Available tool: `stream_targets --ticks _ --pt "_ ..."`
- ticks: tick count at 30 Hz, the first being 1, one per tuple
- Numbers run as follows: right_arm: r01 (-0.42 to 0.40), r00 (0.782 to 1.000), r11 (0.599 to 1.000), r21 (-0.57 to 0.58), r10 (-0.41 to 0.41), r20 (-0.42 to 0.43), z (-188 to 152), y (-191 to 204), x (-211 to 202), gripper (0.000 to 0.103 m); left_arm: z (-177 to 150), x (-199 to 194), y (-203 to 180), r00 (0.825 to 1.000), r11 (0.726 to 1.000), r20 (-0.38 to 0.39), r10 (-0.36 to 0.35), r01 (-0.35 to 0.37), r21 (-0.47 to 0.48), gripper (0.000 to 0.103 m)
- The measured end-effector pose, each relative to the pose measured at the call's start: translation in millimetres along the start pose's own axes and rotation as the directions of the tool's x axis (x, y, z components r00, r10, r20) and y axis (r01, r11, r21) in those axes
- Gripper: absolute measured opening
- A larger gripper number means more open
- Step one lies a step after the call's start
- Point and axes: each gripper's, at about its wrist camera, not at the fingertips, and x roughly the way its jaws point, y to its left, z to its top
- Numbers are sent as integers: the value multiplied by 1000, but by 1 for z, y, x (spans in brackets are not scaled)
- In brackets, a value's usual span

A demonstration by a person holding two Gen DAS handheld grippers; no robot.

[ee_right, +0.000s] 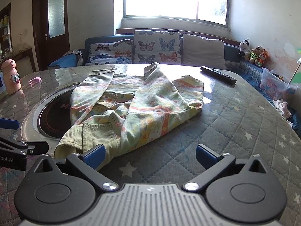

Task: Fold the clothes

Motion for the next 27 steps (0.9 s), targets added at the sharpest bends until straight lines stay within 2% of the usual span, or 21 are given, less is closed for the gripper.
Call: stream_targets --ticks 16,20,23,27 --pt "-7 1000 999 -47 7 -5 39 -5 38 103 51 38 -2 999 998 28 26 -27 49 102" --pt "4 1000 999 -39 -4 -8 57 -16 58 102 67 56 -3 999 999 29 22 -23 46 95" --pt "-1 1000 1000 -21 1 -14 72 -25 75 97 75 69 -7 1000 998 25 12 -14 58 86" --pt "-16 1000 1000 -7 16 -21 94 -33 101 93 85 85 -11 1000 997 22 0 -2 78 80"
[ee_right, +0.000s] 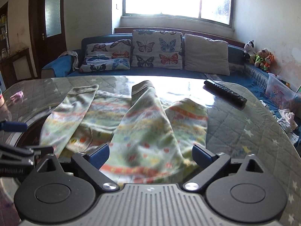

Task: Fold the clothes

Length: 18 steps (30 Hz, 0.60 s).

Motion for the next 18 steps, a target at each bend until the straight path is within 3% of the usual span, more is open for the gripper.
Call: stream_targets --ticks 13,18 --pt "-21 999 998 -60 18 -36 55 -1 97 78 6 30 3 994 995 -56 -92 94 30 33" --pt "-27 998 996 -79 21 -67 58 0 127 66 11 34 0 992 993 -57 -111 114 43 31"
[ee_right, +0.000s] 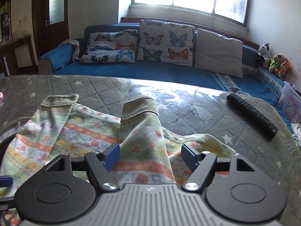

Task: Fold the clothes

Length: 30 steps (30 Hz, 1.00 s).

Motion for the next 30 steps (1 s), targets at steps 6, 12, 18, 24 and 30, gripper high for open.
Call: stream_targets --ticks 6,12,18,24,30 --pt "-43 999 998 51 44 -27 -2 -7 7 21 4 6 -3 1000 1000 -7 7 -7 20 31" --pt "-50 999 993 104 48 16 -2 -23 -24 4 -1 8 1 999 1000 -18 29 -29 8 6" --pt "-19 997 988 151 6 82 -12 -52 -80 4 -7 -9 9 998 998 11 58 -57 -24 1" --pt "52 991 977 209 -77 112 -43 -83 -140 4 -16 -24 13 998 997 19 63 -62 -51 0" --pt "157 980 948 276 -184 77 -105 -104 -195 5 -20 -32 6 998 997 22 65 -64 -41 0"
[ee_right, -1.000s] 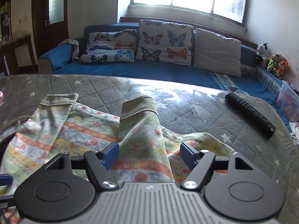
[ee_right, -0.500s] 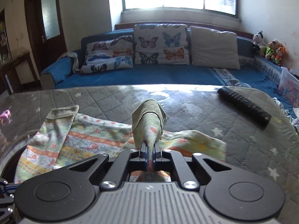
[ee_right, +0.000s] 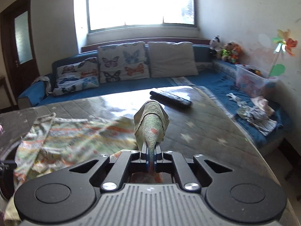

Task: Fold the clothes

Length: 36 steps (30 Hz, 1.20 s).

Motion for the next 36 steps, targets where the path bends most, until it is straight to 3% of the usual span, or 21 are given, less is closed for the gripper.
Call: stream_targets --ticks 9,14,17,25,33,34,35,36 --pt "159 983 982 106 -147 -113 -68 -50 -40 12 6 -20 -36 994 993 39 -100 97 72 3" --pt "181 983 973 145 -172 -71 -63 -63 -51 26 10 -20 -73 982 976 32 -186 181 125 4" --pt "150 988 978 142 -145 -48 -49 -62 -42 28 11 -18 -96 972 962 16 -233 228 150 4" --pt "89 993 986 140 -77 -90 -22 -51 29 28 9 -11 -128 953 935 -14 -303 300 188 4" --pt "148 976 988 39 -139 -168 -20 -34 89 26 6 -3 -138 938 916 -35 -346 346 205 4" --pt "152 976 988 38 -144 -162 -19 -34 88 23 6 -2 -138 936 914 -41 -350 351 204 4" --pt "154 977 987 41 -146 -157 -19 -34 86 10 5 0 -139 934 912 -47 -354 356 203 4" --pt "156 977 987 45 -148 -152 -19 -33 84 5 4 2 -140 933 911 -53 -356 360 203 4"
